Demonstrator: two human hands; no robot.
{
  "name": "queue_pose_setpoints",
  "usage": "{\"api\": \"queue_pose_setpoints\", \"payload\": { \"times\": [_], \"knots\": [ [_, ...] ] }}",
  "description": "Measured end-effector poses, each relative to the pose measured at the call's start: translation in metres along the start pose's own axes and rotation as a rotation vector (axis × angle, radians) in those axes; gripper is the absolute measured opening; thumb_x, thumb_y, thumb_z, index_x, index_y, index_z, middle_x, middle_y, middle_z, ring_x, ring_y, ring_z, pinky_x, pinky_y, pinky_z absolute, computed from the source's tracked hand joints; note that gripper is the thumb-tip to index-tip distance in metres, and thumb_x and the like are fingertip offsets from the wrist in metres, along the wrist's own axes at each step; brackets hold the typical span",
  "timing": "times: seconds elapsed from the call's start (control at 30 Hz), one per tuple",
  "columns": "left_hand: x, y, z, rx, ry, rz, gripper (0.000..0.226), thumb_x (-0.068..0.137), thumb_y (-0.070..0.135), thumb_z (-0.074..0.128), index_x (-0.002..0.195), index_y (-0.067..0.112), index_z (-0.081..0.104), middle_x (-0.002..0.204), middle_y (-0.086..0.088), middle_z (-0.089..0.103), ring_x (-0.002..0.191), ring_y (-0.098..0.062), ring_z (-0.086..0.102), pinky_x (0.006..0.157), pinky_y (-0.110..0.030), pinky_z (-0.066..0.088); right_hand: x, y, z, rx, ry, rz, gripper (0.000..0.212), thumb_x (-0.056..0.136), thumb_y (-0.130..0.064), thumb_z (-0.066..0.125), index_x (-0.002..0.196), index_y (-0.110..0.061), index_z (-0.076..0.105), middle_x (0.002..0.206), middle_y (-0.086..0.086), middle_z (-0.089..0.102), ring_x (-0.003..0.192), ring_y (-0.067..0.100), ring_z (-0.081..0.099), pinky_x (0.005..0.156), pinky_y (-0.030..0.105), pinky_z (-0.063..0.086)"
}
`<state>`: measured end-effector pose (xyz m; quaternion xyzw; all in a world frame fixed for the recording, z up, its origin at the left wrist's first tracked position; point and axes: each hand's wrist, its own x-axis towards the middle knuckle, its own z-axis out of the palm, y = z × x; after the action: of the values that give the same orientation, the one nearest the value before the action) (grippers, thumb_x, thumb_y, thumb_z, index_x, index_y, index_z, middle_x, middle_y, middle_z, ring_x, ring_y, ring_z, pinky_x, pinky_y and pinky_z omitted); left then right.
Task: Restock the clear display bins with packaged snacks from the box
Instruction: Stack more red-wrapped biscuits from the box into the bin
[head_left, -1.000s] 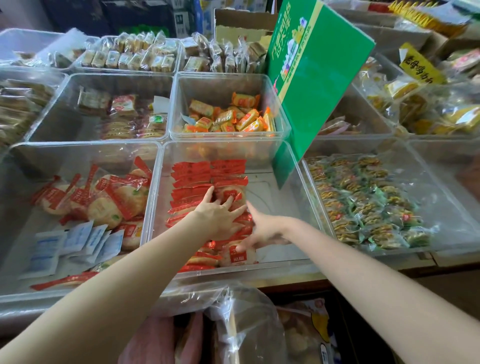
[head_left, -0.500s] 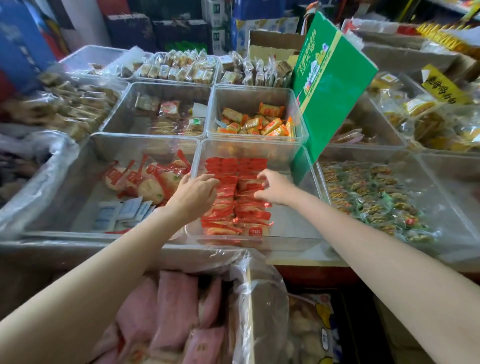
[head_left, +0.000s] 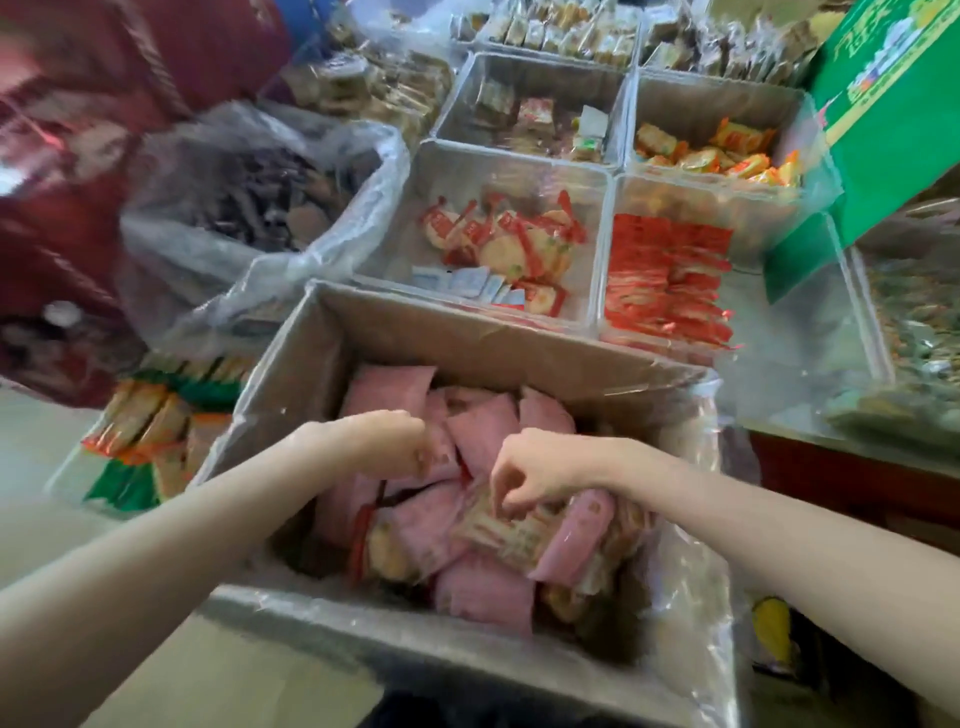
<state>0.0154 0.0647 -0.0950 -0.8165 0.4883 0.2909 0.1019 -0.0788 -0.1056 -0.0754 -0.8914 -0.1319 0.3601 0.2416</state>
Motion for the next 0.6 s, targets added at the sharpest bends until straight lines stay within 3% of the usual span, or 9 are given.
{"api": "queue_pose_setpoints", "payload": {
  "times": [0.07, 0.17, 0.23, 0.33, 0.4, 0.47, 0.6],
  "knots": [
    [-0.013, -0.023, 0.013, 0.064, -0.103, -0.041, 0.028, 0.091, 0.019, 0.046, 0.110, 0.019, 0.066, 0.115, -0.004, 0.065, 0.108, -0.024, 0.059, 0.089, -0.030, 0.044, 0.027, -0.021, 0.018, -0.006, 0.061, -0.042, 0.023, 0.083, -0.005, 0.058, 0.101, -0.006, 0.072, 0.096, 0.010, 0.072, 0.083, 0.018, 0.066, 0.072, 0.020, 0.048],
    [-0.025, -0.055, 0.023, 0.068, -0.052, -0.092, 0.033, 0.092, 0.013, 0.044, 0.119, 0.022, 0.060, 0.122, -0.002, 0.060, 0.113, -0.021, 0.057, 0.092, -0.030, 0.045, 0.082, -0.040, 0.044, -0.138, 0.132, -0.119, 0.038, 0.085, 0.001, 0.051, 0.119, -0.008, 0.063, 0.116, 0.012, 0.065, 0.106, 0.025, 0.060, 0.090, 0.032, 0.047],
    [-0.028, -0.069, 0.028, 0.087, 0.004, -0.105, 0.036, 0.093, 0.011, 0.041, 0.123, 0.024, 0.056, 0.126, -0.002, 0.057, 0.114, -0.022, 0.056, 0.092, -0.032, 0.045, 0.119, -0.052, 0.063, -0.371, -0.002, -0.211, 0.048, 0.087, -0.002, 0.049, 0.134, -0.011, 0.049, 0.135, 0.012, 0.051, 0.123, 0.028, 0.049, 0.098, 0.039, 0.042],
    [-0.029, -0.079, 0.037, 0.092, 0.009, -0.081, 0.035, 0.092, 0.010, 0.041, 0.123, 0.023, 0.054, 0.126, -0.003, 0.055, 0.113, -0.024, 0.056, 0.091, -0.034, 0.046, 0.148, -0.069, 0.084, -0.721, -0.234, -0.193, 0.064, 0.089, -0.016, 0.053, 0.147, -0.018, 0.026, 0.154, 0.009, 0.022, 0.141, 0.030, 0.021, 0.113, 0.045, 0.024],
    [-0.026, -0.079, 0.042, 0.089, 0.019, -0.044, 0.034, 0.092, 0.011, 0.042, 0.122, 0.020, 0.055, 0.125, -0.004, 0.056, 0.114, -0.024, 0.055, 0.091, -0.034, 0.045, 0.148, -0.073, 0.092, -0.868, -0.181, -0.194, 0.052, 0.093, -0.017, 0.046, 0.144, -0.016, 0.034, 0.153, 0.008, 0.024, 0.141, 0.031, 0.019, 0.114, 0.046, 0.021],
    [-0.023, -0.074, 0.042, 0.062, 0.058, -0.008, 0.033, 0.092, 0.015, 0.044, 0.122, 0.017, 0.056, 0.123, -0.005, 0.059, 0.114, -0.025, 0.055, 0.092, -0.035, 0.045, 0.142, -0.066, 0.091, -0.828, -0.107, -0.186, 0.038, 0.094, -0.014, 0.042, 0.131, -0.013, 0.052, 0.144, 0.007, 0.039, 0.134, 0.030, 0.032, 0.107, 0.043, 0.033],
    [-0.011, -0.057, 0.030, -0.060, 0.193, 0.017, 0.032, 0.090, 0.019, 0.048, 0.120, 0.013, 0.057, 0.117, -0.008, 0.063, 0.111, -0.029, 0.056, 0.089, -0.036, 0.044, 0.100, -0.039, 0.038, -0.322, 0.195, -0.025, 0.032, 0.085, -0.010, 0.057, 0.116, -0.010, 0.065, 0.131, 0.013, 0.044, 0.117, 0.030, 0.039, 0.096, 0.036, 0.040]
  ]
}}
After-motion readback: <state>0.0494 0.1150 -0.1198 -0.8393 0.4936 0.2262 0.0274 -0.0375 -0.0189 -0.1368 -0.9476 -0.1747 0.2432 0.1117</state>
